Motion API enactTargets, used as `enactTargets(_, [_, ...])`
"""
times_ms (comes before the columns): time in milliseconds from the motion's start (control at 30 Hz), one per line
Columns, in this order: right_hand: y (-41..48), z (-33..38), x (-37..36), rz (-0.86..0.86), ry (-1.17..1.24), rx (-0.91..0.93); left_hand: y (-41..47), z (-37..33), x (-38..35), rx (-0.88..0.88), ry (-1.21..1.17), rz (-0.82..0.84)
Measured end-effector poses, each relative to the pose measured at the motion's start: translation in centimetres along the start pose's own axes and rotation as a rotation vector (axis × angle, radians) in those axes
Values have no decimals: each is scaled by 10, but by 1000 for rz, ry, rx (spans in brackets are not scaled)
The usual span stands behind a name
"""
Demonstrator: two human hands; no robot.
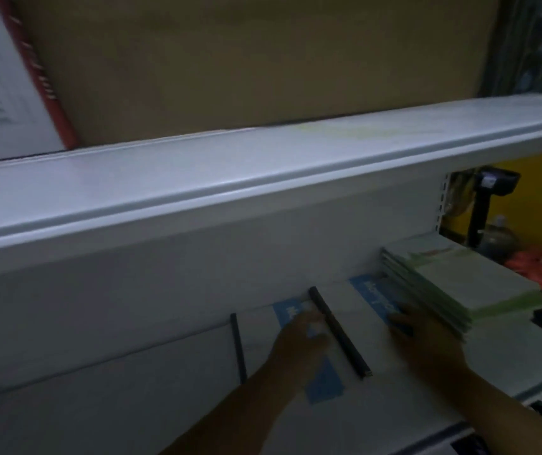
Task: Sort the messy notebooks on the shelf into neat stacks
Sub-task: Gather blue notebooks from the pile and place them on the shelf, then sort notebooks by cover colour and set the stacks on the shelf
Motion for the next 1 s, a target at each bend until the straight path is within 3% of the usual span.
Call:
enactTargets(133, [1, 1, -5, -41, -195, 14, -48, 46, 95, -26, 392, -40])
enactTargets(233, [4, 40, -43, 1, -409, 102, -94, 82, 184, 68, 498, -116])
enactTargets(333, [-41, 149, -79, -40, -514, 412, -158, 103, 276, 117, 562, -207])
enactTargets(433, [-109, 257, -132, -99, -426, 749, -232, 128, 359, 205, 806, -272])
enactTargets(533, [-225, 377, -190, 122, -401, 940, -308, 160, 429, 335, 988, -327])
enactTargets(633, [-331, 462, -261, 462, -441, 1116, -388, 187, 472, 468, 1008, -391])
enactTargets(800, [-469, 546, -302, 516, -483, 1423, -508, 238, 520, 628, 1017, -407])
enactTargets(1000, [-532, 628, -318, 460, -313, 1596, -587, 284, 578, 676, 847, -592])
Point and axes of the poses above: each hand's wrist, its own y-axis towards the middle knuckle, its own x-axis out of the back of the hand, z = x × y, the point moved 7 cm from there along y, towards the middle knuckle, and after that the axes turned 4 degrees about -x, right-handed, at the moved point
